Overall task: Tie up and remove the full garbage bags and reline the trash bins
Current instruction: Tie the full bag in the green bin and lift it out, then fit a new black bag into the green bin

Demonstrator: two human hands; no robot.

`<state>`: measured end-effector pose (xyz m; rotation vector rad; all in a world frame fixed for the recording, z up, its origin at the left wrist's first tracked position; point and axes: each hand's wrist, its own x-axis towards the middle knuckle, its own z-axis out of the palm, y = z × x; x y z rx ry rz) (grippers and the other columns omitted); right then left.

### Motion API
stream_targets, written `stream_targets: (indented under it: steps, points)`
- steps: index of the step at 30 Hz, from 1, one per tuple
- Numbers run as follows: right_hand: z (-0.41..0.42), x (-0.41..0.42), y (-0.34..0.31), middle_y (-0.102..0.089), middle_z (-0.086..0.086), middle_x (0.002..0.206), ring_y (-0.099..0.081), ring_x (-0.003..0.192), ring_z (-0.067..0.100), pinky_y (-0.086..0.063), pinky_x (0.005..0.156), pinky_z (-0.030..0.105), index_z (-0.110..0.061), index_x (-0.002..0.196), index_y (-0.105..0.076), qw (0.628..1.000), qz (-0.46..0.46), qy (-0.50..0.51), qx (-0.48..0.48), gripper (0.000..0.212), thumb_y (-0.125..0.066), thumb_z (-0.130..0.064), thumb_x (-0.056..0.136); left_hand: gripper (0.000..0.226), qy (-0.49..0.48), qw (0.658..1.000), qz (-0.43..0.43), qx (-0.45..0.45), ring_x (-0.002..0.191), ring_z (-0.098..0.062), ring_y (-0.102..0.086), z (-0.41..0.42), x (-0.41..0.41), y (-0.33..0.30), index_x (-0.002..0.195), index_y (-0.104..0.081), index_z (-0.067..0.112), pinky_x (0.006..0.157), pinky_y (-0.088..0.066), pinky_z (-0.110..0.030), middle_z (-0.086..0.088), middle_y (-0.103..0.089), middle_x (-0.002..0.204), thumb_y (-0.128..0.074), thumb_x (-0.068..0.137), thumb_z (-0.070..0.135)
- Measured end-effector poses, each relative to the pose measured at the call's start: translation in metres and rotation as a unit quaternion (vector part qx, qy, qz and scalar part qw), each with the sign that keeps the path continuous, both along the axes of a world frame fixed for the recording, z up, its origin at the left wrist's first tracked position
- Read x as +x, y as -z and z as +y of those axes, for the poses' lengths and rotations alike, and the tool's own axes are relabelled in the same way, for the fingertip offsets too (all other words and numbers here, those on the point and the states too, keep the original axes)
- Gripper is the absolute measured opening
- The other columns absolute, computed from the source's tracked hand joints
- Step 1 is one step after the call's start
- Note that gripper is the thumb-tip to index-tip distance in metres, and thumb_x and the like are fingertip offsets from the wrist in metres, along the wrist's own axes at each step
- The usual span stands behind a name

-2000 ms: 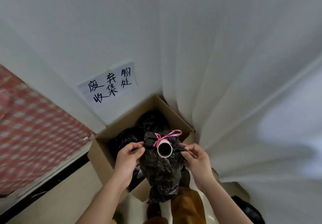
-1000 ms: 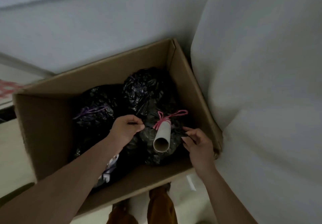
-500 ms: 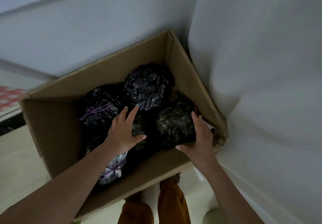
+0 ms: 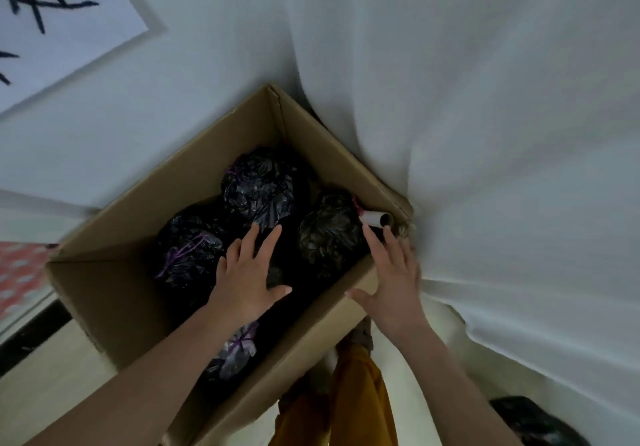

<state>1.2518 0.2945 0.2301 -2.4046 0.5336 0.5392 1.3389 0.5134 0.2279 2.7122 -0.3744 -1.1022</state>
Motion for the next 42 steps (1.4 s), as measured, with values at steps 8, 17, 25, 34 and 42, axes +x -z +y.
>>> stream_targets:
  steps: [8,17,25,34,42]
  points:
    - [-0.01,-0.12,-0.019,0.016,-0.004,0.16,0.012,0.148,0.029,0.001,0.117,0.06,-0.048,0.148,0.008,0.991,0.041,0.071,-0.109,0.102,-0.071,-0.038,0.084,0.096,0.153,0.987,-0.014,0.037,0.146,-0.034,0.006,-0.036,-0.059,-0.023,0.147,0.021,0.042,0.118,-0.011,-0.054,0.002,0.021,0.158,-0.055,0.089,0.056]
    - [-0.043,-0.287,-0.022,0.005,0.003,0.162,0.005,0.149,0.029,0.001,0.119,0.058,-0.043,0.152,-0.007,0.955,0.093,0.267,-0.087,0.087,-0.066,-0.039,0.088,0.096,0.266,0.964,0.004,-0.003,0.147,-0.029,0.005,-0.116,-0.178,-0.016,0.147,0.018,0.045,0.119,-0.014,-0.051,0.008,0.018,0.157,-0.058,0.089,0.051]
    - [-0.066,-0.463,-0.026,-0.008,0.004,0.16,-0.009,0.145,0.027,-0.01,0.119,0.052,-0.035,0.15,-0.024,0.904,0.104,0.41,-0.067,0.066,-0.057,-0.039,0.094,0.088,0.36,0.933,0.01,-0.013,0.145,-0.025,-0.003,-0.2,-0.333,-0.03,0.152,0.005,0.038,0.116,-0.019,-0.047,0.007,0.011,0.158,-0.058,0.091,0.044]
    - [-0.067,-0.723,-0.039,-0.017,0.006,0.158,-0.015,0.144,0.025,-0.015,0.119,0.047,-0.033,0.148,-0.03,0.796,0.131,0.59,-0.035,0.057,-0.053,-0.037,0.096,0.081,0.513,0.856,0.036,-0.058,0.144,-0.024,-0.007,-0.299,-0.598,-0.036,0.153,-0.003,0.031,0.118,-0.02,-0.04,0.002,-0.001,0.158,-0.056,0.092,0.04]
    - [-0.028,-0.892,-0.005,-0.02,0.005,0.156,-0.019,0.141,0.024,-0.016,0.118,0.043,-0.03,0.149,-0.031,0.671,0.177,0.72,-0.009,0.058,-0.052,-0.038,0.096,0.077,0.71,0.699,0.044,-0.071,0.144,-0.024,-0.007,-0.34,-0.787,-0.013,0.152,0.0,0.029,0.118,-0.017,-0.039,0.0,-0.001,0.159,-0.051,0.095,0.036]
